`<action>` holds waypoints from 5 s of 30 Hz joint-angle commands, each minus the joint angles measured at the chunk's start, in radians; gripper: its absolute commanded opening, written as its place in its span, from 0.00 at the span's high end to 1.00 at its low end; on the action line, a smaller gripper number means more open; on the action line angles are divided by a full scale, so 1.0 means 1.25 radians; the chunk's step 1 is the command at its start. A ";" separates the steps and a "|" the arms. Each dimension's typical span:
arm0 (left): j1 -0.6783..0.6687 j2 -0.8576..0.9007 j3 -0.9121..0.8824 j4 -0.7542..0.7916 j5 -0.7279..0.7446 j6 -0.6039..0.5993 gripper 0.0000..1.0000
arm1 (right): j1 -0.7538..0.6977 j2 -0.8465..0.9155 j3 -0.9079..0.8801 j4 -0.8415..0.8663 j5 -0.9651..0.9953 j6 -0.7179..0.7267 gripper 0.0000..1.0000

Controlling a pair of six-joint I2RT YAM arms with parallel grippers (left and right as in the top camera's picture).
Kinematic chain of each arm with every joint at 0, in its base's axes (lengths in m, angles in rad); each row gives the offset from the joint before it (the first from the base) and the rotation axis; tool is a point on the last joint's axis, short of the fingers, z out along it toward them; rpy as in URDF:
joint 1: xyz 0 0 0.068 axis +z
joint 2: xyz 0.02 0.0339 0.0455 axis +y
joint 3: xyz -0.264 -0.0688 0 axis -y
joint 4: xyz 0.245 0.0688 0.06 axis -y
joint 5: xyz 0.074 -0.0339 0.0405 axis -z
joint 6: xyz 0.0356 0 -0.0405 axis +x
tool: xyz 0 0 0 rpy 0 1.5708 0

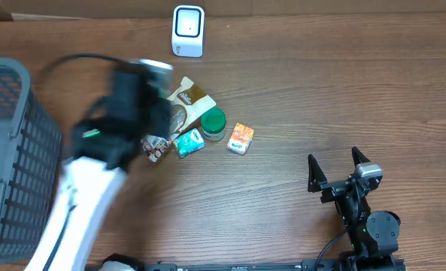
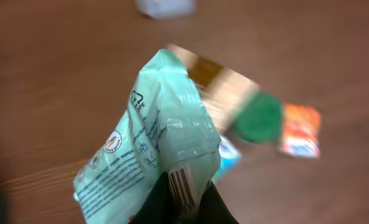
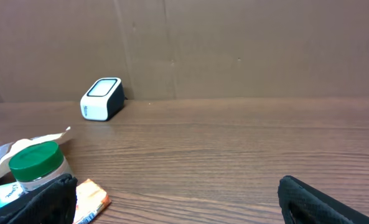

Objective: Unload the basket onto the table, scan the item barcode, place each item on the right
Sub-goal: 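Place the mint-green pack on the table and withdraw the left gripper, then move the right gripper to the mint-green pack and grasp it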

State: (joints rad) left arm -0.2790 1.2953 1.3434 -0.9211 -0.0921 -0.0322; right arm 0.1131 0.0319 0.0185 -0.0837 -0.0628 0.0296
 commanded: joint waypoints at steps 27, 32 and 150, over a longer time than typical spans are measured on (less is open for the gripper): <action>-0.304 0.352 0.064 0.008 0.054 -0.303 0.41 | 0.004 -0.005 -0.008 0.003 0.007 -0.001 0.00; -0.214 0.339 0.256 -0.124 0.053 -0.207 0.33 | 0.004 -0.005 -0.008 0.003 0.007 -0.001 0.00; 0.401 0.330 0.420 -0.310 0.281 0.176 0.00 | 0.293 1.326 1.057 -0.683 -0.251 0.005 0.96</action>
State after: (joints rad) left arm 0.2287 1.7187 1.8484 -1.3102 0.2508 0.1650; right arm 0.5175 1.6936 1.3048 -0.8944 -0.3653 0.2161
